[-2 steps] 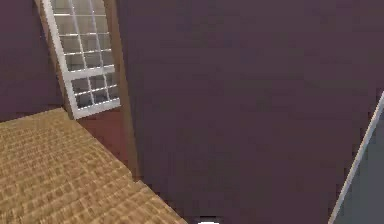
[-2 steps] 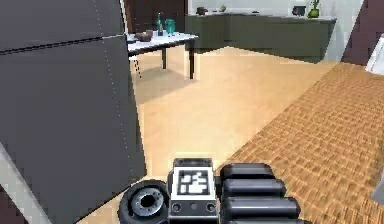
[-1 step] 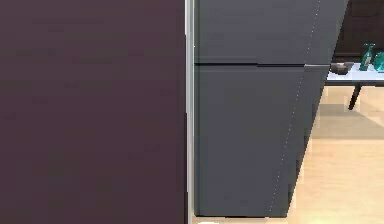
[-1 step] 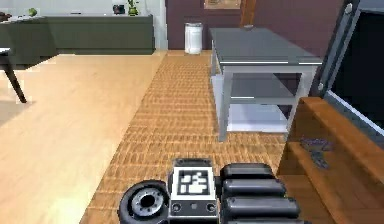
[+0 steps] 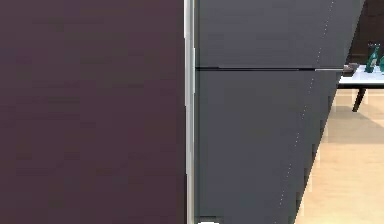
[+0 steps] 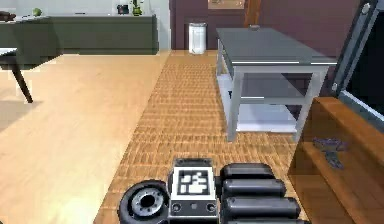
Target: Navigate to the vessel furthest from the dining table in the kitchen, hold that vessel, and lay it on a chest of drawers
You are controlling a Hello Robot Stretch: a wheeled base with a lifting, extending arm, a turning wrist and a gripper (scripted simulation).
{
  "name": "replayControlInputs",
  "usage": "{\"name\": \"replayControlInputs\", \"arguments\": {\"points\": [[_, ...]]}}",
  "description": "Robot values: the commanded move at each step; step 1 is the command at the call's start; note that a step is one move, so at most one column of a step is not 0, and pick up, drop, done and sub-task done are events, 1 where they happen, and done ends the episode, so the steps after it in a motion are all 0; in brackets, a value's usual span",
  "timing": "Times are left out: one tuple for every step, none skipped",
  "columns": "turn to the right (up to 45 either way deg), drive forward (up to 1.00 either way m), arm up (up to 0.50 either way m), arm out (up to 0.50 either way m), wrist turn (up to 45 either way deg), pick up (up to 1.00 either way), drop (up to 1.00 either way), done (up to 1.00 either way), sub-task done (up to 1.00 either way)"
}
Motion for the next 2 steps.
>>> {"name": "replayControlInputs", "arguments": {"points": [[-45.0,0.00,0.00,0.00,0.0,0.00,0.00,0.00,0.00],[-36.0,0.00,0.00,0.00,0.0,0.00,0.00,0.00,0.00]]}}
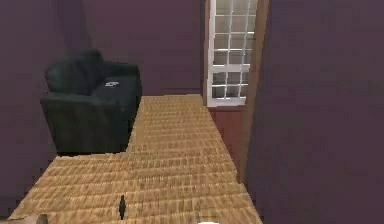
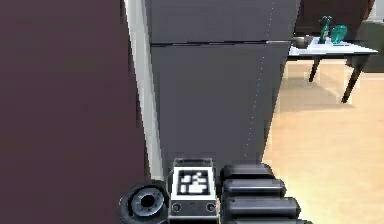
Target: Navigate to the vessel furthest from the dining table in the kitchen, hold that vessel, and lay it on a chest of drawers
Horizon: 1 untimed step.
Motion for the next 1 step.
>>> {"name": "replayControlInputs", "arguments": {"points": [[0.0,1.00,0.00,0.00,0.0,0.00,0.00,0.00,0.00]]}}
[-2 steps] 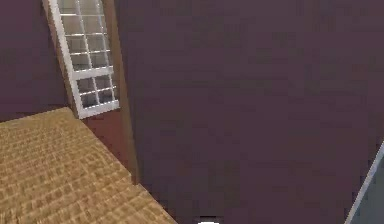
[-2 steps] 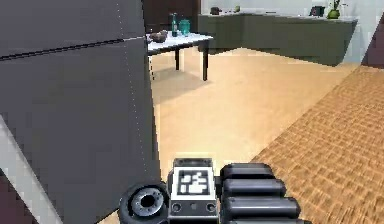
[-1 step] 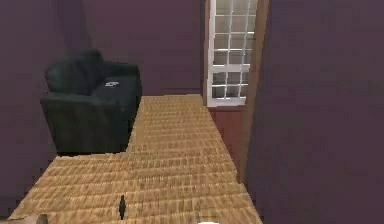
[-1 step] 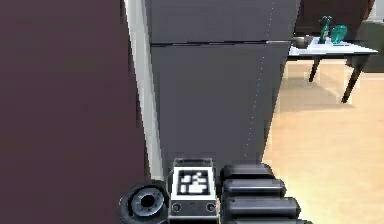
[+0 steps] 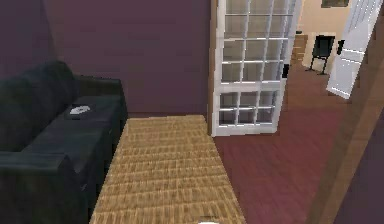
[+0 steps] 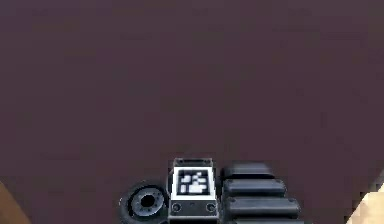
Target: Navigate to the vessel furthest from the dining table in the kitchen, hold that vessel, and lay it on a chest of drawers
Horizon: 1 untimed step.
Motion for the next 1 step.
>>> {"name": "replayControlInputs", "arguments": {"points": [[0.0,0.80,0.00,0.00,0.0,0.00,0.00,0.00,0.00]]}}
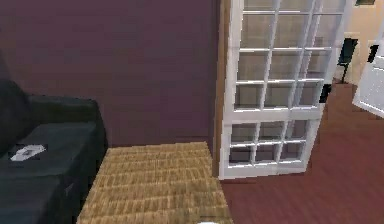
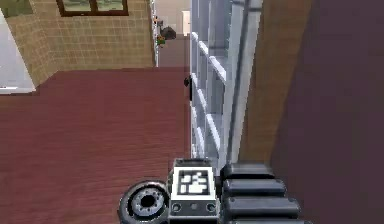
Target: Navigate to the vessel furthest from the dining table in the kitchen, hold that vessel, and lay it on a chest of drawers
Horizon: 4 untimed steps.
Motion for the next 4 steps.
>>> {"name": "replayControlInputs", "arguments": {"points": [[-9.0,0.00,0.00,0.00,0.0,0.00,0.00,0.00,0.00],[0.0,0.30,0.00,0.00,0.0,0.00,0.00,0.00,0.00],[45.0,0.00,0.00,0.00,0.0,0.00,0.00,0.00,0.00],[45.0,0.00,0.00,0.00,0.0,0.00,0.00,0.00,0.00]]}}
